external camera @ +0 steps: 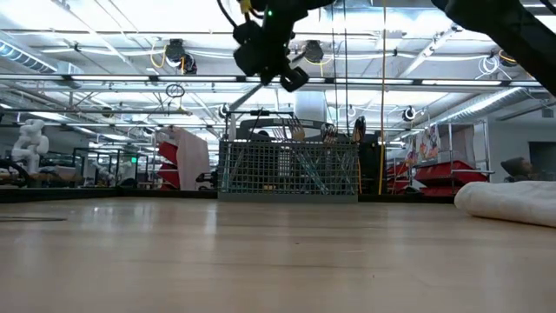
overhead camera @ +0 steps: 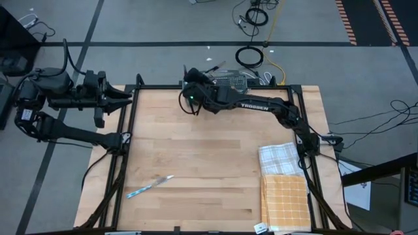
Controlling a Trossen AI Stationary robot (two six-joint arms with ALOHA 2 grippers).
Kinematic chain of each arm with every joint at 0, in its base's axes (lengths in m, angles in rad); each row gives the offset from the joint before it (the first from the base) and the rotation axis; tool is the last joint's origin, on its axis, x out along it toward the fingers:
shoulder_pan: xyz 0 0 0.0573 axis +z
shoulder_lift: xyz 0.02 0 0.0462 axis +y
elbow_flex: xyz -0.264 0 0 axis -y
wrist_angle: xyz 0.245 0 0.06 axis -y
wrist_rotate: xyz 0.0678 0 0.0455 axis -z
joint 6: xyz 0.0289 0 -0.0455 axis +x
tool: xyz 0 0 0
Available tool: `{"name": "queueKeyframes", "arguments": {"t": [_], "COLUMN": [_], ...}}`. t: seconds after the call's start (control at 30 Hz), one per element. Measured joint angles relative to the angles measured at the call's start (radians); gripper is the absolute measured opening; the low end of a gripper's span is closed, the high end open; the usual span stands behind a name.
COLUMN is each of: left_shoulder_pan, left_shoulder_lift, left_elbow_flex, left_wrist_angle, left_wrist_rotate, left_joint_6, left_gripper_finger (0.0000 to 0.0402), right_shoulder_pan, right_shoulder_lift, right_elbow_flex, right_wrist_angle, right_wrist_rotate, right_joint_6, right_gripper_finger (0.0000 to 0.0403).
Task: Sort silverware
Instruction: Put the table knife into the silverware rack
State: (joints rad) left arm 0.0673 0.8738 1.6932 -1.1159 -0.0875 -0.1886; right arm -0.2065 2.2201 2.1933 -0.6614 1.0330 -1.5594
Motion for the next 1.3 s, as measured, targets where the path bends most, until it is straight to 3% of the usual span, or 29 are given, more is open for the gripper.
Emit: {"name": "queueKeyframes", "arguments": {"t": [0.17, 0.37, 0.83, 1.3], "left_shoulder_pan": [0.000, 0.000, 0.000, 0.000], "left_shoulder_lift": [0.000, 0.000, 0.000, 0.000], "left_elbow_flex": [0.000, 0.000, 0.000, 0.000], "left_wrist_angle": [-0.001, -0.001, -0.001, -0.001], "left_wrist_rotate": [-0.003, -0.005, -0.027, -0.027], "left_joint_6": [0.012, 0.012, 0.013, 0.012], "left_gripper_finger": [0.0112, 0.0112, 0.0112, 0.0112], "right_shoulder_pan": [-0.027, -0.067, -0.064, -0.047], "right_shoulder_lift": [0.044, 0.104, 0.121, 0.112], "right_elbow_flex": [-0.003, -0.002, -0.001, -0.001], "right_wrist_angle": [-0.008, 0.111, 0.075, 0.110], "right_wrist_rotate": [-0.047, -0.056, -0.127, -0.118], "right_joint_6": [-0.078, -0.153, -0.233, -0.163], "right_gripper_finger": [0.0000, 0.0000, 0.0002, 0.0150]}}
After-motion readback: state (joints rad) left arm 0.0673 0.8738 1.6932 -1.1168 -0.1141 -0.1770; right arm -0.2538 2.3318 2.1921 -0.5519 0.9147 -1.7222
